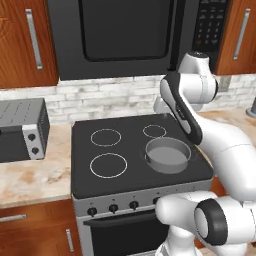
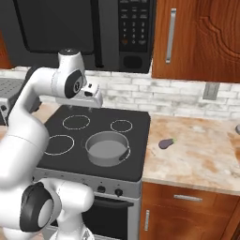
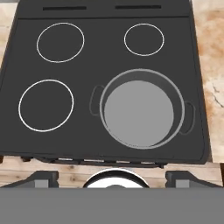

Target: Turn on the burner for the pot on the stove. Wait thirty seconds for the pot to heat up. Then add the eggplant to the pot.

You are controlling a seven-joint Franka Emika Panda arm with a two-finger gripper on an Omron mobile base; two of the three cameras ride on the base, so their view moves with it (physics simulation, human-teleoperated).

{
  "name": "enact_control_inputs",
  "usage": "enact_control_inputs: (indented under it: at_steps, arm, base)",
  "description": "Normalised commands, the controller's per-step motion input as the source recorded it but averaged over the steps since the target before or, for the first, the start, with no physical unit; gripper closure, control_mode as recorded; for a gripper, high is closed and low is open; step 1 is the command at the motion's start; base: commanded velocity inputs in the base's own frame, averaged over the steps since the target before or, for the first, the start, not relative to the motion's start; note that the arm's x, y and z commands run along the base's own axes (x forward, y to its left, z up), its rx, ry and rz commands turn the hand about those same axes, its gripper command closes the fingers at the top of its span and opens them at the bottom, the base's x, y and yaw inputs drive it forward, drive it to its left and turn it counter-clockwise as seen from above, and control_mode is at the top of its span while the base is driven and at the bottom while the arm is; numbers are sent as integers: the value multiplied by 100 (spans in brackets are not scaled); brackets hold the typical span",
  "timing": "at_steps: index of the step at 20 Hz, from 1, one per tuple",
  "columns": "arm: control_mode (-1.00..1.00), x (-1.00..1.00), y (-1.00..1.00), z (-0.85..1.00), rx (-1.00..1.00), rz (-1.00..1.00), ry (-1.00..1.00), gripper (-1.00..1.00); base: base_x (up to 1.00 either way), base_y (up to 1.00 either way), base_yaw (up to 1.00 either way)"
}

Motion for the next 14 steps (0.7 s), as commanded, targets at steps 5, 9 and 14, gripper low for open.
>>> enact_control_inputs:
  at_steps: [5, 9, 14]
  arm:
    - [100, 0, 0, 0, 0, 0, 0, -100]
    - [100, 0, 0, 0, 0, 0, 0, -100]
    - [100, 0, 0, 0, 0, 0, 0, -100]
  base:
    - [-28, -34, 0]
    - [-1, -56, 0]
    - [0, -67, 0]
